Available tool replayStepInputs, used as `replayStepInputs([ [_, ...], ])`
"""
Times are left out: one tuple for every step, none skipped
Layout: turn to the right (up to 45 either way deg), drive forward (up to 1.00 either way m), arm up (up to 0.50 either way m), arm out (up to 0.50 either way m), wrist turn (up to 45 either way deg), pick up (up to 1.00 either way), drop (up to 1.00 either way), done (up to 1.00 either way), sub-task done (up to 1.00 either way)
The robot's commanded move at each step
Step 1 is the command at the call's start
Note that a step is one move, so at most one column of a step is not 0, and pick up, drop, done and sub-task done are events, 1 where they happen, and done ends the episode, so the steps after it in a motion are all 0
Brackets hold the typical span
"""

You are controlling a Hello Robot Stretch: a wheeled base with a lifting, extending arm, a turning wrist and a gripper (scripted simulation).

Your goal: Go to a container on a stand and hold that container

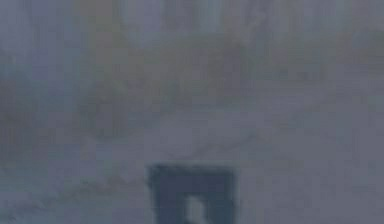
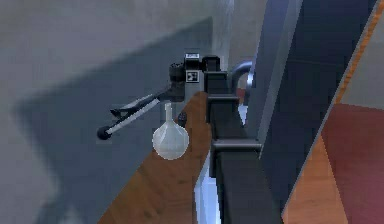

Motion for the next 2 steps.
replayStepInputs([
  [0.0,0.00,0.00,0.00,45.0,0.00,0.00,0.00,0.00],
  [0.0,0.00,0.00,0.00,24.0,0.00,0.00,0.00,0.00],
])
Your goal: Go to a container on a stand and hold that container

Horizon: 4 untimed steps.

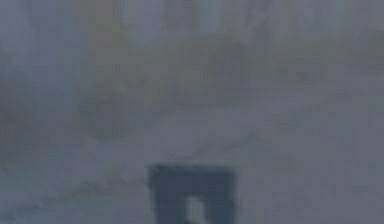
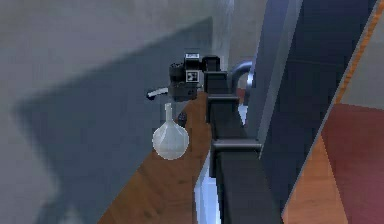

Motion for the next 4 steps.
replayStepInputs([
  [0.0,0.00,-0.30,0.00,0.0,0.00,0.00,0.00,0.00],
  [0.0,0.00,0.00,0.00,0.0,1.00,0.00,0.00,0.00],
  [0.0,0.00,0.10,0.00,0.0,0.00,0.00,0.00,0.00],
  [0.0,0.00,0.00,0.00,0.0,0.00,0.00,1.00,0.00],
])
